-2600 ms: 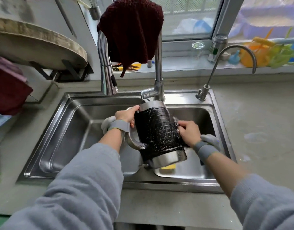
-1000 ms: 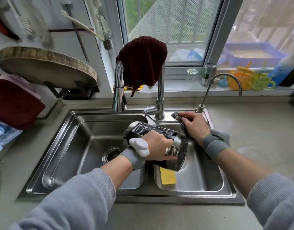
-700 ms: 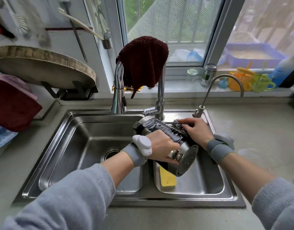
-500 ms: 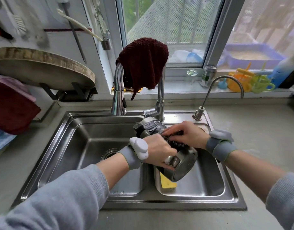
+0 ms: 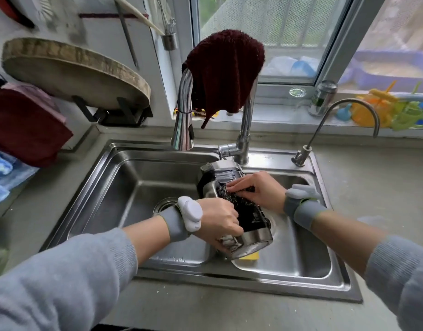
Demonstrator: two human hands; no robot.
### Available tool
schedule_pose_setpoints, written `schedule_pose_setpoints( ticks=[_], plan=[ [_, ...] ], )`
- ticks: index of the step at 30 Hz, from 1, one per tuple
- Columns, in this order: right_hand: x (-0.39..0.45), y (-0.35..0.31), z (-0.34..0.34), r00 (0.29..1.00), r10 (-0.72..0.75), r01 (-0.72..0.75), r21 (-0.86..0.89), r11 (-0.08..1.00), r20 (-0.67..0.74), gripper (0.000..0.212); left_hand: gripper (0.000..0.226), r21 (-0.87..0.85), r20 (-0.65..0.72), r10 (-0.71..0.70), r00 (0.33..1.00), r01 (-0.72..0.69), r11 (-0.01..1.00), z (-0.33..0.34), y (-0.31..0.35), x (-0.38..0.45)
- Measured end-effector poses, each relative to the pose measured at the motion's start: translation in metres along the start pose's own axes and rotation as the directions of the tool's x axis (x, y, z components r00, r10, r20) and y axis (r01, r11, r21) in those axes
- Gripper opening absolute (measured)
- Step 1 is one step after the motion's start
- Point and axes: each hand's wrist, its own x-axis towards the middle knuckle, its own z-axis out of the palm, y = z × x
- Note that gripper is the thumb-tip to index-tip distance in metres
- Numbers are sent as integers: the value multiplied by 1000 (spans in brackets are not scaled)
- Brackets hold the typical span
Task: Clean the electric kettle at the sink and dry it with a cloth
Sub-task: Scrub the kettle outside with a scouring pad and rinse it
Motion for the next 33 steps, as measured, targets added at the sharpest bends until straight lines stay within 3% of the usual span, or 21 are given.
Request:
schedule_pose_setpoints(
  ticks=[3, 5, 6, 7, 9, 11, 12, 13, 15, 17, 20, 22, 24, 26, 30, 31, 33],
  plan=[
    [-6, -1, 18, 994, 1, -1, -4, 1000, -105, 23, 50, -4, -63, -166, 984, 166, 986, -6, 1, -10],
    [-10, -1, 28, 985, -1, -2, -14, 1000, -173, 23, 46, -12, -173, -408, 897, 412, 911, 0, 0, -30],
    [-11, -3, 32, 979, 6, -8, -9, 1000, -202, 23, 40, -74, -250, -571, 782, 572, 817, 4, 6, -36],
    [-12, -4, 35, 974, 8, -9, -4, 1000, -225, 23, 31, -190, -310, -726, 614, 708, 680, 10, 16, -37],
    [-10, -6, 41, 965, 17, -17, 2, 1000, -260, 23, 28, -465, -331, -923, 199, 816, 343, 17, 30, -21],
    [-10, -8, 44, 958, 30, -29, 9, 1000, -285, 22, 48, -736, -62, -978, -200, 671, -91, 20, 28, -5],
    [-12, -11, 45, 960, 26, -25, 6, 1000, -280, 21, 51, -781, 123, -937, -327, 551, -294, 19, 21, -4],
    [-16, -16, 47, 967, 5, -5, 1, 1000, -254, 20, 48, -763, 245, -891, -383, 491, -421, 22, 14, -8],
    [-24, -27, 52, 986, -88, 90, 7, 996, -145, 20, 41, -664, 280, -867, -413, 568, -485, 26, 3, -24],
    [-25, -26, 51, 987, -154, 155, 5, 988, -54, 20, 45, -627, 214, -881, -423, 632, -456, 31, -3, -39],
    [-5, -5, 41, 952, 25, -33, -23, 999, -305, 19, 52, -618, 181, -878, -443, 643, -452, 34, -8, -43],
    [-6, -8, 48, 929, 92, -94, 11, 996, -360, 15, 55, -600, 189, -875, -446, 653, -462, 36, -9, -46],
    [-21, -26, 64, 974, -75, 81, 22, 996, -212, 18, 54, -570, 174, -882, -438, 686, -453, 34, -9, -50],
    [-25, -23, 61, 975, -191, 195, 27, 980, -111, 20, 53, -552, 156, -892, -425, 711, -435, 33, -10, -52],
    [-4, 2, 48, 920, 99, -100, 18, 995, -378, 17, 57, -563, 162, -907, -388, 719, -408, 30, -14, -49],
    [-8, -4, 55, 927, 71, -72, 9, 997, -368, 17, 59, -554, 169, -911, -376, 728, -404, 30, -14, -50],
    [-26, -24, 72, 972, -141, 144, 2, 990, -186, 20, 59, -539, 187, -910, -371, 735, -411, 29, -15, -54]
  ],
)
